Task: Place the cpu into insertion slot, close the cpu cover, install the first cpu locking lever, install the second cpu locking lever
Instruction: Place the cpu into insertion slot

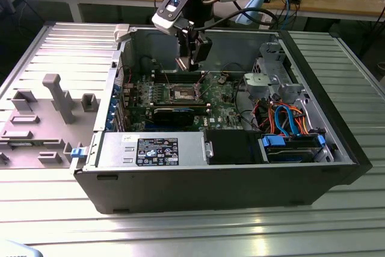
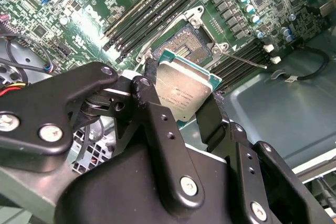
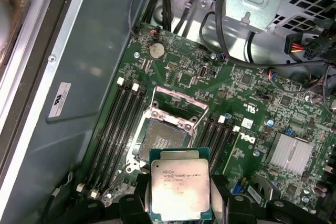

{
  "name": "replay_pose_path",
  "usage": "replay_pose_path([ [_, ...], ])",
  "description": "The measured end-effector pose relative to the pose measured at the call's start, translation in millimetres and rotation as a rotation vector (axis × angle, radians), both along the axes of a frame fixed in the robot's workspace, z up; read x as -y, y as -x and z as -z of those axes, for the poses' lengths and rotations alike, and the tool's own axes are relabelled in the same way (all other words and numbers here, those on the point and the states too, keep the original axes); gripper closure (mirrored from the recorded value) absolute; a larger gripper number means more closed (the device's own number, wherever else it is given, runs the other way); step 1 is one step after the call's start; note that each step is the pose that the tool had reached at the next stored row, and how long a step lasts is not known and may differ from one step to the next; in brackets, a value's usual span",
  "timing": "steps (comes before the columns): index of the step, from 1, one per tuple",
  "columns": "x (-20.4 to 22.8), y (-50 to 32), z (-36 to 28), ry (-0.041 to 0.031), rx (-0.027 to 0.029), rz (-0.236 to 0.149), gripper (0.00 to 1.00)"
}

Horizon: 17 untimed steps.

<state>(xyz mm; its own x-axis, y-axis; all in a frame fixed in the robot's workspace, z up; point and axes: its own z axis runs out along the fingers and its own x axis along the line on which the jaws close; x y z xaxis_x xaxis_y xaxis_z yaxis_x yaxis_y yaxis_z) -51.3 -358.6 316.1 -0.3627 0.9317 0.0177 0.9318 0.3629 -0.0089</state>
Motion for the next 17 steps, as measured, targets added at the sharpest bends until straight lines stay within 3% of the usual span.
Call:
replay_pose_path([
  [14, 0.0, 0.0, 1.7, 0.0000, 0.0000, 0.108, 0.45],
  [15, 0.0, 0.0, 1.9, 0.0000, 0.0000, 0.121, 0.45],
  [16, 0.0, 0.0, 2.7, 0.0000, 0.0000, 0.184, 0.45],
  [17, 0.0, 0.0, 5.1, 0.0000, 0.0000, 0.192, 0.45],
])
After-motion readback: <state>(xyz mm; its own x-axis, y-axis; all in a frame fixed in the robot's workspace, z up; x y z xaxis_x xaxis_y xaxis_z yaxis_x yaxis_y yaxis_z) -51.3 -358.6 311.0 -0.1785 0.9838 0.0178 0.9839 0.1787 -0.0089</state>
